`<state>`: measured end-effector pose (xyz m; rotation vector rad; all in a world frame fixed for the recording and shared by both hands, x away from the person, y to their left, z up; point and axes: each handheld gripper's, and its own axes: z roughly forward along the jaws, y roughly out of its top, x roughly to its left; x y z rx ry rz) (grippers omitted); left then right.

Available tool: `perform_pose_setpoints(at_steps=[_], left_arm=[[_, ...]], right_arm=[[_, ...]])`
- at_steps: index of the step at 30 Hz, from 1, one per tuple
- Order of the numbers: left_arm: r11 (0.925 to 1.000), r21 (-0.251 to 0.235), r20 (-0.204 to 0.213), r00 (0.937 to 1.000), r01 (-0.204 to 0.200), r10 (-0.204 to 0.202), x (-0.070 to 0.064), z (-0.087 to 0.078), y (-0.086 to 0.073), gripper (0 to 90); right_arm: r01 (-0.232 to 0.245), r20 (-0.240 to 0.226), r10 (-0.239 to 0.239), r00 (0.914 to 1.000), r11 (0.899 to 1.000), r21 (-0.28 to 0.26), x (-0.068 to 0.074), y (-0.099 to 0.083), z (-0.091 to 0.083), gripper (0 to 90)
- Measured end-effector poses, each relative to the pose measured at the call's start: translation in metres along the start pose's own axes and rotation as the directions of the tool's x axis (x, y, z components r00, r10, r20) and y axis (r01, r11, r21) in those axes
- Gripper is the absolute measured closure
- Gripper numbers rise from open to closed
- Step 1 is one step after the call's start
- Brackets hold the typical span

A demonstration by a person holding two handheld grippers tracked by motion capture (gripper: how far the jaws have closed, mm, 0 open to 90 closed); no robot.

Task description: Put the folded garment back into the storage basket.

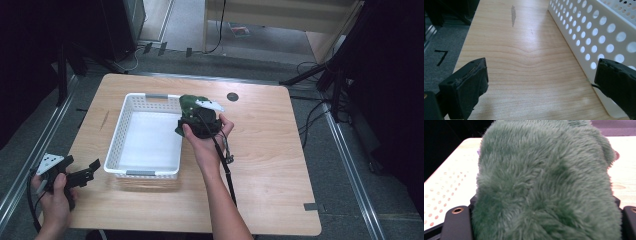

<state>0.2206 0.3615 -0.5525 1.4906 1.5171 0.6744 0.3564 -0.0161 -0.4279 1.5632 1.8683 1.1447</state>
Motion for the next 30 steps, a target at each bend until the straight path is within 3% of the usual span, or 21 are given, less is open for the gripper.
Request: perform_pose_setpoints(at_steps=[18,30], left_arm=[[1.0,0.002,0.003,1.0,0.002,-0.002,0.001,0.0,0.0,0.0],[1.0,0.001,0.007,1.0,0.006,-0.006,0.001,0.0,0.0,0.0]], right_arm=[[0.014,-0.057,-0.013,0.9983,0.999,0.029,0.055,0.001,0.023,22.7],[0.001,-0.076,0.004,0.9971,0.998,0.064,0.08,-0.007,0.043,22.6]])
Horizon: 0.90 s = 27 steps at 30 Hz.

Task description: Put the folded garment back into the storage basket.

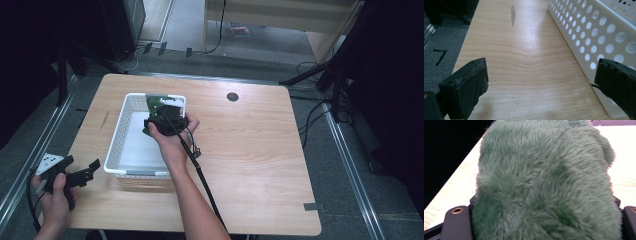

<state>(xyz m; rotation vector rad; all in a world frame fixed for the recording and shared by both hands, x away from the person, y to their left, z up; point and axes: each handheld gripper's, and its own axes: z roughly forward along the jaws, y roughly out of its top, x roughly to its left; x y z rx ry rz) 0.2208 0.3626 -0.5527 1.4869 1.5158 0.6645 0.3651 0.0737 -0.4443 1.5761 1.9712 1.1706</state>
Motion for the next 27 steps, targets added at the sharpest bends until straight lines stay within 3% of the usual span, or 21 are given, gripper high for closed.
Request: perform_pose_setpoints(at_steps=[13,20,27], left_arm=[[1.0,-0.001,0.002,1.0,0.004,-0.004,0.0,0.0,0.0,0.0],[1.0,0.0,0.005,1.0,0.002,-0.002,0.0,0.0,0.0,0.0],[1.0,-0.001,0.005,1.0,0.002,-0.002,0.0,0.0,0.0,0.0]], right_arm=[[-0.015,-0.001,0.015,0.9999,0.999,0.05,0.016,-0.01,0.031,22.1],[-0.035,-0.017,0.036,0.9992,0.996,0.078,0.017,-0.015,0.047,18.9],[0.008,-0.014,-0.007,0.9999,0.994,0.108,0.02,-0.019,0.058,16.9]])
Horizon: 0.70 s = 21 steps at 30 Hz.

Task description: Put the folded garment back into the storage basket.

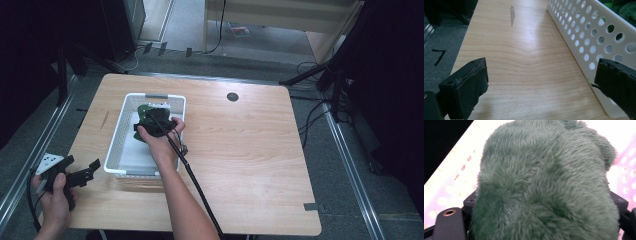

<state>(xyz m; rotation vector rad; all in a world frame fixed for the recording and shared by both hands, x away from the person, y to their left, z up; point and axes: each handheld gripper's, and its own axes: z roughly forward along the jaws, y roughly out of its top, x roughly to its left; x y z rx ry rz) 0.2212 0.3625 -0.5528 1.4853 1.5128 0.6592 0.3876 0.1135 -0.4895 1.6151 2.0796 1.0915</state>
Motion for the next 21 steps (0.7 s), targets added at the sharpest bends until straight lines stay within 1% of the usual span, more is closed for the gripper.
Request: perform_pose_setpoints(at_steps=[1,2,5,6,8,10,13,14,16,18,19,21], left_arm=[[1.0,0.001,0.0,1.0,-0.001,0.001,0.0,0.0,0.0,0.0],[1.0,0.001,0.0,1.0,-0.001,0.001,0.0,0.0,0.0,0.0],[1.0,0.002,0.001,1.0,-0.003,0.003,0.0,0.0,0.0,0.0],[1.0,0.003,0.001,1.0,-0.003,0.003,0.0,0.0,0.0,0.0],[1.0,0.003,0.001,1.0,-0.002,0.002,0.0,0.0,0.0,0.0],[1.0,0.003,0.001,1.0,-0.003,0.003,0.0,0.0,0.0,0.0],[1.0,0.002,0.001,1.0,-0.002,0.002,0.0,0.0,0.0,0.0],[1.0,0.001,0.0,1.0,0.0,0.0,0.0,0.0,0.0,0.0],[1.0,0.002,0.0,1.0,-0.001,0.001,0.0,0.0,0.0,0.0],[1.0,0.003,0.001,1.0,-0.002,0.002,0.0,0.0,0.0,0.0],[1.0,0.003,0.001,1.0,-0.002,0.002,0.0,0.0,0.0,0.0],[1.0,0.002,0.0,1.0,-0.001,0.001,0.0,0.0,0.0,0.0]], right_arm=[[0.01,-0.001,-0.01,0.9999,1.0,-0.002,0.0,-0.001,0.002,16.2],[0.023,0.011,-0.023,0.9997,1.0,-0.004,0.001,-0.002,0.004,16.2],[0.06,0.031,-0.06,0.9977,0.998,0.013,0.003,-0.006,0.01,15.0],[0.064,0.037,-0.065,0.9972,0.998,0.026,0.004,-0.007,0.012,14.7],[0.061,0.033,-0.064,0.9974,0.996,0.069,0.004,-0.008,0.015,13.9],[0.047,0.035,-0.052,0.9981,0.993,0.109,0.002,-0.008,0.017,13.5],[0.021,0.037,-0.027,0.999,0.989,0.145,0.001,-0.007,0.017,12.2],[0.022,0.032,-0.027,0.9991,0.989,0.149,0.002,-0.006,0.017,10.3],[0.041,0.023,-0.045,0.9987,0.987,0.154,0.003,-0.006,0.016,6.4],[0.047,0.006,-0.048,0.9988,0.987,0.154,0.006,-0.006,0.015,3.1],[0.059,-0.008,-0.058,0.9983,0.988,0.146,0.007,-0.006,0.013,2.5],[0.075,-0.009,-0.075,0.9972,0.988,0.132,0.009,-0.005,0.01,0.0]])
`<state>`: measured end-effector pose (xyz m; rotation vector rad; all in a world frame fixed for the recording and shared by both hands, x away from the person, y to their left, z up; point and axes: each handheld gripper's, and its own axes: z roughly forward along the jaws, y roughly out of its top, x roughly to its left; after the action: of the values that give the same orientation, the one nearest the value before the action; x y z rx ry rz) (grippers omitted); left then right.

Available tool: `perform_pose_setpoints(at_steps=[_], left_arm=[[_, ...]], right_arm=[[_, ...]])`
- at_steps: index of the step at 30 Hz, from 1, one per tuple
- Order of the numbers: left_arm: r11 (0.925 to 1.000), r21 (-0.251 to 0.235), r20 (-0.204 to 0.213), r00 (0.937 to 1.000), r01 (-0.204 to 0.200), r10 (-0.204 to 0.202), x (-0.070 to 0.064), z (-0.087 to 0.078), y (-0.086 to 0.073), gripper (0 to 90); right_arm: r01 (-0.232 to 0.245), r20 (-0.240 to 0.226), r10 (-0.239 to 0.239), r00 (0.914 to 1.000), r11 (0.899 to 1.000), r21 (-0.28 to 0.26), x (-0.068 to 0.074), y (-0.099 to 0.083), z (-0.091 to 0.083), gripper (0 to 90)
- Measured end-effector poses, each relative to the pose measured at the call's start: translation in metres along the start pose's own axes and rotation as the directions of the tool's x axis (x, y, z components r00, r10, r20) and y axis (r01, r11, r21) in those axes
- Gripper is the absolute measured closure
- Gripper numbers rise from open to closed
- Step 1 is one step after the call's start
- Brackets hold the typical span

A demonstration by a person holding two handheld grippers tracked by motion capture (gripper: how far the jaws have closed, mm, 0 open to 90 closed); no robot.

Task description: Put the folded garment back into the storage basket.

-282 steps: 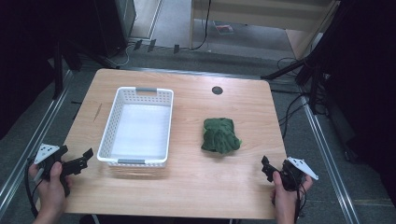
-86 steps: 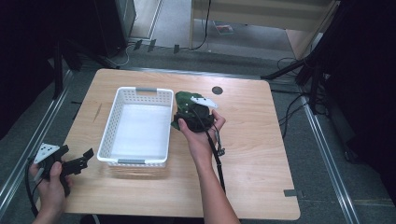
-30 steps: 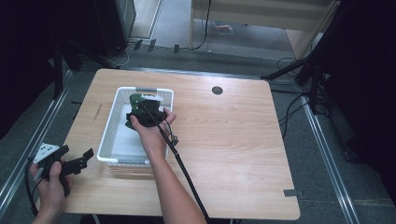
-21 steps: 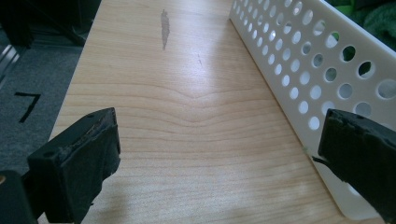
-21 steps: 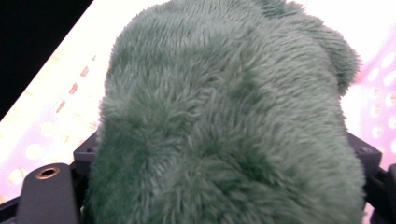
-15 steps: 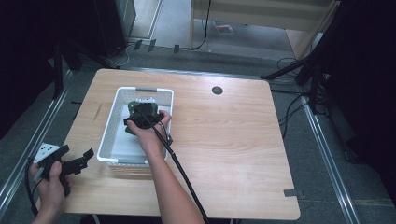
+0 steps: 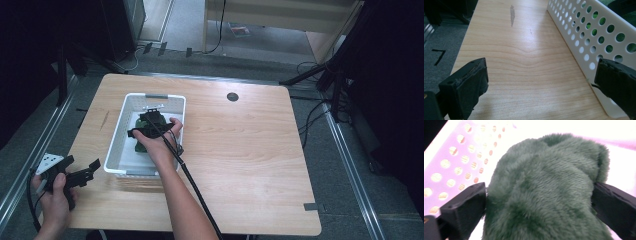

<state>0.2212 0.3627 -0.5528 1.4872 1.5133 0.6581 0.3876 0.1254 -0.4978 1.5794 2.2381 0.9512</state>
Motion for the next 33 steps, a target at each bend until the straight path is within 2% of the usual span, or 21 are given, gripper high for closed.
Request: perform_pose_setpoints(at_steps=[4,9,16,25,33], left_arm=[[1.0,-0.001,-0.001,1.0,0.001,-0.001,0.0,0.0,0.0,0.0],[1.0,-0.001,-0.001,1.0,0.001,-0.001,0.0,0.0,0.0,0.0],[1.0,0.007,0.0,1.0,-0.004,0.004,0.0,0.0,0.0,0.0],[1.0,0.003,-0.005,1.0,-0.004,0.004,-0.001,0.0,0.0,0.0],[1.0,0.003,-0.005,1.0,-0.004,0.004,-0.001,0.0,0.0,0.0]], right_arm=[[0.029,0.015,-0.028,0.9995,0.999,-0.039,0.003,0.001,-0.009,0.0],[0.038,0.001,-0.039,0.9993,0.994,-0.101,0.004,0.004,-0.027,0.0],[0.041,-0.009,-0.043,0.999,0.984,-0.174,-0.005,0.007,-0.058,0.0],[0.022,0.009,-0.02,0.9998,0.974,-0.226,-0.034,0.003,-0.085,0.0],[-0.013,0.044,0.025,0.9987,0.966,-0.256,-0.076,-0.007,-0.099,0.0]])
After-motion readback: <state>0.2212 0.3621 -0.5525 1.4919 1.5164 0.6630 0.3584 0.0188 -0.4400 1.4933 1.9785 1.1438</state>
